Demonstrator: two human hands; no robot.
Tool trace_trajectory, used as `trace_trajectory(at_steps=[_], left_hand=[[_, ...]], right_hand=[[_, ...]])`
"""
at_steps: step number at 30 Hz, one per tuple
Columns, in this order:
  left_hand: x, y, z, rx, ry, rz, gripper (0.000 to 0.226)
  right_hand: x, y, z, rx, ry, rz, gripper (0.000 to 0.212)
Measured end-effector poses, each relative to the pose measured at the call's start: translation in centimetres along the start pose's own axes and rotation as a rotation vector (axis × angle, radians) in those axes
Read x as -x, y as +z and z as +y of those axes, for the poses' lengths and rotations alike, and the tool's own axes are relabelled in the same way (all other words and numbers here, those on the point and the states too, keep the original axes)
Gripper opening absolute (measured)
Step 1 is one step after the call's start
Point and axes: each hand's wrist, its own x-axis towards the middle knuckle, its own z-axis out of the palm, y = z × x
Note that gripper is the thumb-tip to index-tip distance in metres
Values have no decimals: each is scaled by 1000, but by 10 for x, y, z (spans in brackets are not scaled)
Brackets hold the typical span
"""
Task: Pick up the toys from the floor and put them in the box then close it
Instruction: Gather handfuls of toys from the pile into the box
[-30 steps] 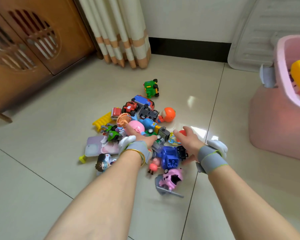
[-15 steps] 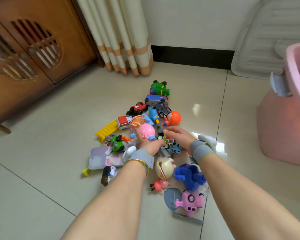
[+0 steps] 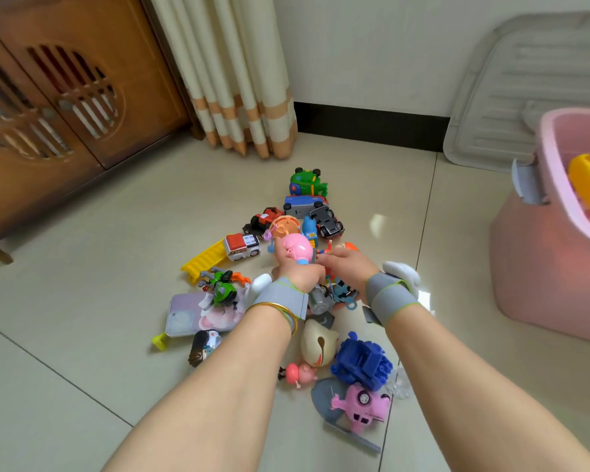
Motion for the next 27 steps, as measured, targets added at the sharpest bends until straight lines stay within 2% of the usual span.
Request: trace_trajectory(at_steps=[3,5,10,16,20,24,27], left_hand=[[38,-1,37,-69,125,6,116],[49,3,55,-61,216,13,108],[84,26,104,-86,445,-49,104],[131,102,150,-41,670,-284,106],[155,159,172,-124,787,-419,102],[175,226,179,-309,865,-520,98],[179,270,162,-401,814,-624,84]], right_hand=[[11,-19,-23,-98,-20,10,16],[18,-36,-38,-65,-111,66,21],[59,-89,-75,-127,-241,232,23],[114,-178,-77,-185,-343,524,22],[136,-237,-60,-178,-419,779,21],[147,-294,-22,-240,-339,969,20],[149,-327,9,-330,-147,992,49]])
